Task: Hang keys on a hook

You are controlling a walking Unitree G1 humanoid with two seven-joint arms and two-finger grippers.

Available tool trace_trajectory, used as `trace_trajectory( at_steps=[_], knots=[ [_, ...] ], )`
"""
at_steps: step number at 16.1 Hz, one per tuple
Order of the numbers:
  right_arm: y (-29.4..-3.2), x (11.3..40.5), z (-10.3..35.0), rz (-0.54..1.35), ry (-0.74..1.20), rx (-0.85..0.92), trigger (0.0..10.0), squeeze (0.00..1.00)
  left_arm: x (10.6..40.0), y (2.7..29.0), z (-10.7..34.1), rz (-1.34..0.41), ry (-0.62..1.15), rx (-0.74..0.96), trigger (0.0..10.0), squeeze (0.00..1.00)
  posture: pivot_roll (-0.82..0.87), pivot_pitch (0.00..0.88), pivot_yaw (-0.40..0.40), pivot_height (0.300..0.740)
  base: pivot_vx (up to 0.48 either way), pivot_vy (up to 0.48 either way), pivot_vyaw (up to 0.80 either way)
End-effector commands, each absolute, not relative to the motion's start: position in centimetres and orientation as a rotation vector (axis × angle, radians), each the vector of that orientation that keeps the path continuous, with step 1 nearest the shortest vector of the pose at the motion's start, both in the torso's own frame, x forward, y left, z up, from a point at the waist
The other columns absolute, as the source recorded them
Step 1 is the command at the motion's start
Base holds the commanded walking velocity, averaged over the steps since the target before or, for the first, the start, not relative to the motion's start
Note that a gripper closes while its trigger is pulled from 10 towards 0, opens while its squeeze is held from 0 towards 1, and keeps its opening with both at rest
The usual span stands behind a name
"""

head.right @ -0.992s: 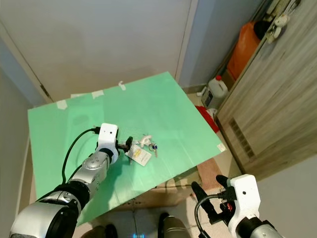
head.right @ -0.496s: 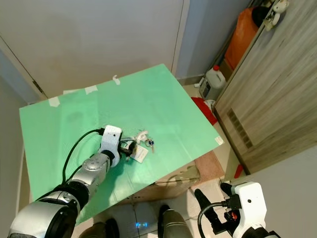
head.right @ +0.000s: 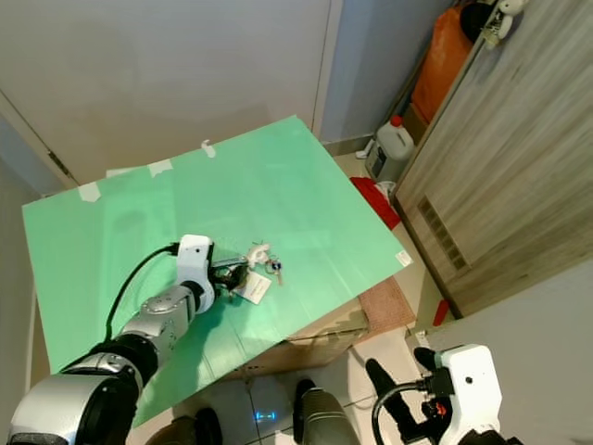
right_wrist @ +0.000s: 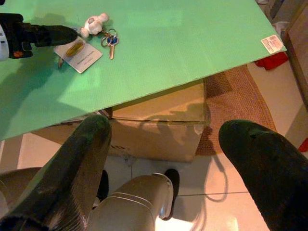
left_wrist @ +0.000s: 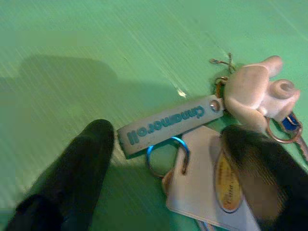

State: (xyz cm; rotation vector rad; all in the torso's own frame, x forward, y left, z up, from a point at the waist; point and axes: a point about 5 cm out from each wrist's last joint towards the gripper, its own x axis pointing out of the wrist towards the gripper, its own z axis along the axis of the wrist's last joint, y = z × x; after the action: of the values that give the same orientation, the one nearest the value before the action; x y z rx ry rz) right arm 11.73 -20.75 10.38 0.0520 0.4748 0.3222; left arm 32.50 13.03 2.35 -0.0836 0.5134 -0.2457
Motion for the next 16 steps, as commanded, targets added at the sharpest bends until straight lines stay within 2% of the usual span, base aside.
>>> trace_trajectory(
  at_steps=[1, 3, 4, 5, 9, 13, 16],
  knots=[
    [-21.0, 11.5, 10.4, 0.314, 0.494, 0.047, 10.0, 0.0, 30.5, 13.2, 0.0, -0.245, 0.624, -0.114, 0.0, 0.0, -0.46, 0.248, -0.033, 0.74, 0.0, 0.0, 0.0],
    [-21.0, 11.6, 10.4, 0.316, 0.492, 0.048, 10.0, 0.0, 30.4, 13.2, 0.0, -0.26, 0.611, -0.081, 0.0, 0.0, -0.45, 0.239, -0.033, 0.74, 0.0, 0.0, 0.0],
    [-21.1, 11.6, 10.5, 0.314, 0.491, 0.048, 10.0, 0.0, 30.4, 13.7, -0.1, -0.262, 0.61, 0.008, 0.0, 0.0, -0.44, 0.231, -0.038, 0.74, 0.0, 0.0, 0.0],
    [-21.2, 11.7, 10.4, 0.316, 0.491, 0.046, 10.0, 0.0, 30.5, 13.7, 0.1, -0.269, 0.602, -0.042, 0.0, 0.0, -0.44, 0.233, -0.04, 0.74, 0.0, 0.0, 0.0],
    [-21.0, 12.3, 10.1, 0.324, 0.485, 0.05, 10.0, 0.0, 30.5, 13.2, 0.3, -0.321, 0.575, -0.054, 0.0, 0.0, -0.42, 0.223, -0.037, 0.74, 0.0, 0.0, 0.0],
    [-19.7, 14.2, 9.4, 0.349, 0.444, 0.076, 10.0, 0.0, 31.7, 12.2, 1.9, -0.355, 0.466, -0.05, 0.0, 0.0, -0.36, 0.178, -0.011, 0.74, 0.0, 0.0, 0.0],
    [-18.7, 16.6, 8.6, 0.375, 0.398, 0.102, 10.0, 0.0, 32.5, 10.6, 3.8, -0.417, 0.319, -0.075, 0.0, 0.0, -0.27, 0.108, 0.017, 0.74, 0.0, 0.0, 0.0]
  ],
)
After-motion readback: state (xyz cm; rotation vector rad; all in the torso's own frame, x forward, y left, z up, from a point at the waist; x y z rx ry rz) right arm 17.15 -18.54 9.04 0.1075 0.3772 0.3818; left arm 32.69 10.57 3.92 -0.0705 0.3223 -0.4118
